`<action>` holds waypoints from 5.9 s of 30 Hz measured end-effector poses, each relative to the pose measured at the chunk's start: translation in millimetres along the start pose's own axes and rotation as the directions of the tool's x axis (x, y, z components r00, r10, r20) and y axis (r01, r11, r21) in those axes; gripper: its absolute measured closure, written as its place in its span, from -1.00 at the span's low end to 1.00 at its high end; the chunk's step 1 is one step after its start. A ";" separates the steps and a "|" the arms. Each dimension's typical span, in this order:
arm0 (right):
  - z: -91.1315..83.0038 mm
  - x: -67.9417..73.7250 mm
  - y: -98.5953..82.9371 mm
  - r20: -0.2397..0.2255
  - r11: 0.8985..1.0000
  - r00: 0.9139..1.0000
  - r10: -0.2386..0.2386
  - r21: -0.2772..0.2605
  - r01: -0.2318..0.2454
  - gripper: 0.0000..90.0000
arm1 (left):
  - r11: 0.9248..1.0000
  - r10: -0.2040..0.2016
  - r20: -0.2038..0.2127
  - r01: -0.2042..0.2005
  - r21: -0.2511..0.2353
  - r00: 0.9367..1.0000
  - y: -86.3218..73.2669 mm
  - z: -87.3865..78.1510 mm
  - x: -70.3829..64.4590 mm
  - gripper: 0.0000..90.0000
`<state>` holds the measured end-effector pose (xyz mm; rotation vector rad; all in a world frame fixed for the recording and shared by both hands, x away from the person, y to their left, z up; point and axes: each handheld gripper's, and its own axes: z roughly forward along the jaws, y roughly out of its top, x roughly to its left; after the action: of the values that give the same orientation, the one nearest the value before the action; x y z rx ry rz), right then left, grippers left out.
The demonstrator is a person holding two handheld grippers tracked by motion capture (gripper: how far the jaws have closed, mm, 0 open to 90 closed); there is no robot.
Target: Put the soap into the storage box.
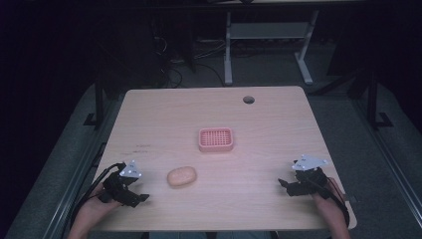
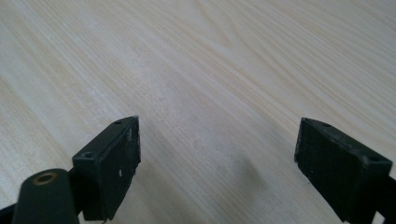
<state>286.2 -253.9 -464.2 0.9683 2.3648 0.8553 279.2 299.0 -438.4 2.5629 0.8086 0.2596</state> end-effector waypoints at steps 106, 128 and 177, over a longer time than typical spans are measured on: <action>-2.2 6.6 1.9 -0.016 1.000 1.000 -0.026 -0.012 0.026 -0.69 | 0.977 0.190 0.098 -0.198 0.082 0.977 111.1 45.6 -24.2 -0.54; -2.2 6.2 1.6 -0.028 1.000 1.000 -0.011 -0.017 0.010 -0.69 | 0.967 0.196 0.139 -0.215 0.138 0.971 125.8 65.8 -24.1 -0.49; -4.4 5.2 1.4 -0.028 0.999 1.000 0.006 -0.035 -0.007 -0.69 | 0.963 0.206 0.161 -0.229 0.142 0.965 135.5 64.5 -22.8 -0.30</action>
<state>280.8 -251.0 -460.9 0.9568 2.3633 0.9151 348.0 163.7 -434.2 2.7864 0.5114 0.0754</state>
